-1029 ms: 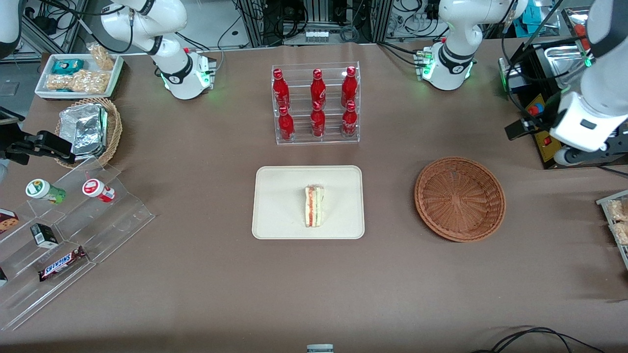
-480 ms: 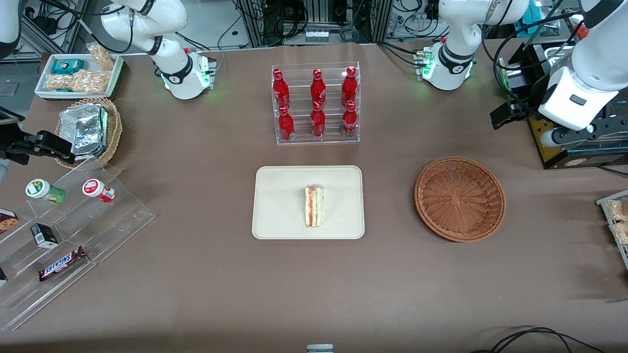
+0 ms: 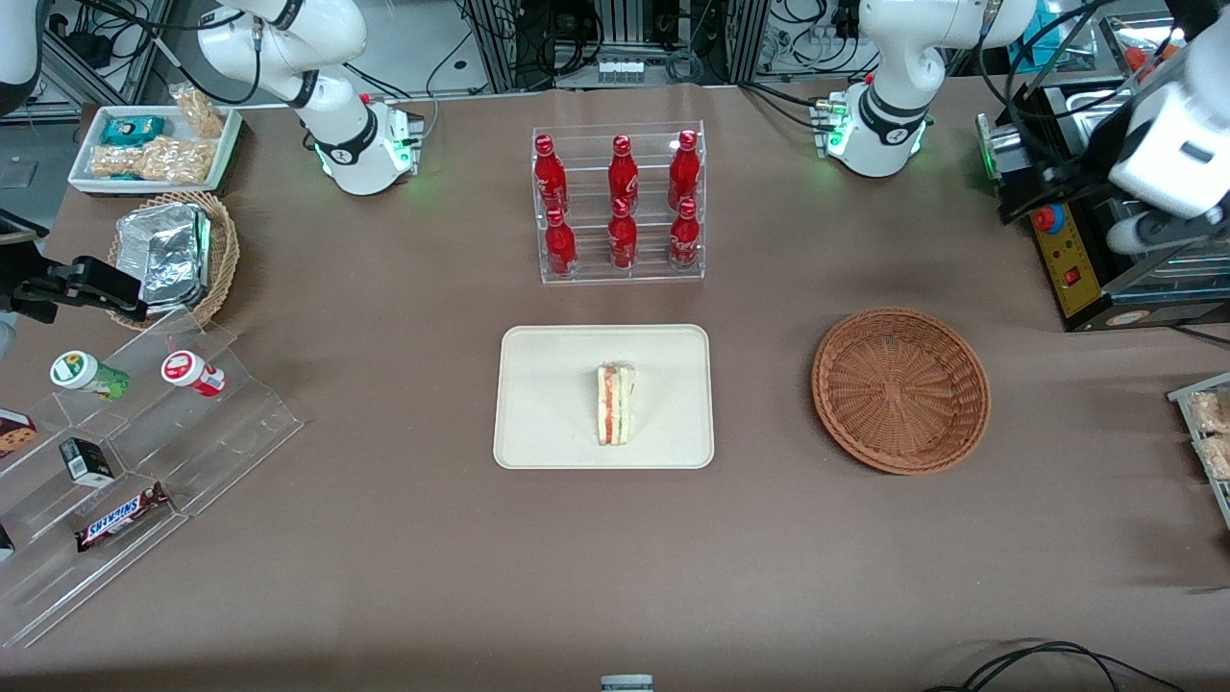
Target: Place sandwich from basket to tray
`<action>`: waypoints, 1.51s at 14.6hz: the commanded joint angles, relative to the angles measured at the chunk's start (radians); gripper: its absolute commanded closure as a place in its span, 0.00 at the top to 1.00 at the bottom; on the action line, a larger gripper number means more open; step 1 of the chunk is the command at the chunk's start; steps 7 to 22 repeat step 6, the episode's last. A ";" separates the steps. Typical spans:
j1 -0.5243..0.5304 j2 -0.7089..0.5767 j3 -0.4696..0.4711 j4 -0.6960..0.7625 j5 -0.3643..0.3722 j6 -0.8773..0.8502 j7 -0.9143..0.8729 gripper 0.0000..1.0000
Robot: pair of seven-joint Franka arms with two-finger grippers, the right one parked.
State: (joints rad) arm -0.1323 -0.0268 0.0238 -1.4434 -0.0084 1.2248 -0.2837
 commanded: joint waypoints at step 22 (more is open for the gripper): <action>0.031 -0.004 -0.002 0.023 -0.004 -0.045 0.034 1.00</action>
